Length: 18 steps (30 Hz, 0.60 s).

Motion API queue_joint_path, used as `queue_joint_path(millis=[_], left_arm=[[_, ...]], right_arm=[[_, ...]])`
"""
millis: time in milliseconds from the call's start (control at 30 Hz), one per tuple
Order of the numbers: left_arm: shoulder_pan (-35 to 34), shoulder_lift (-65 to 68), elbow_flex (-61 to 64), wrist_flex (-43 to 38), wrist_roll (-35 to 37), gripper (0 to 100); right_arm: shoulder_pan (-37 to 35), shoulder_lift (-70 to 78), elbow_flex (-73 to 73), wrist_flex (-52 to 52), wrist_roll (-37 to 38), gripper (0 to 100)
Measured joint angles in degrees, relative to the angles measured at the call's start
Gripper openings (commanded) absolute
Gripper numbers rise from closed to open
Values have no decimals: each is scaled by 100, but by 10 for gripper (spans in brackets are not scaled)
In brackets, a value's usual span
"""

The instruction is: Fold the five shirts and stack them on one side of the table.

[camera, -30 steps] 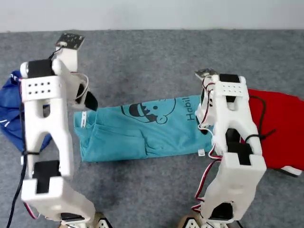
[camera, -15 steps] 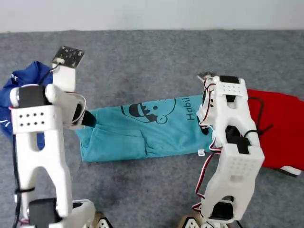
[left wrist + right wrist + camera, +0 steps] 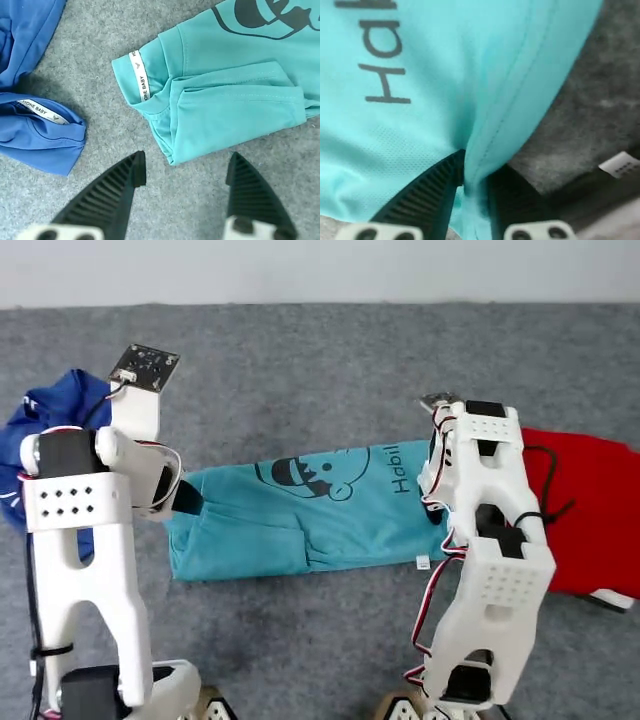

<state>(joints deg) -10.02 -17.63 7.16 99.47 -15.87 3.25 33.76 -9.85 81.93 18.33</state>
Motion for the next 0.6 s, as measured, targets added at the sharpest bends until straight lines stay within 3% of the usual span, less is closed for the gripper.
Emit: queue_joint_path(millis=[433, 600], left_arm=[[0, 0, 18, 0, 0, 266], [0, 0, 18, 0, 0, 265]], right_arm=[[-62, -369, 18, 229, 0, 13], [-668, -1073, 18, 510, 0, 13]])
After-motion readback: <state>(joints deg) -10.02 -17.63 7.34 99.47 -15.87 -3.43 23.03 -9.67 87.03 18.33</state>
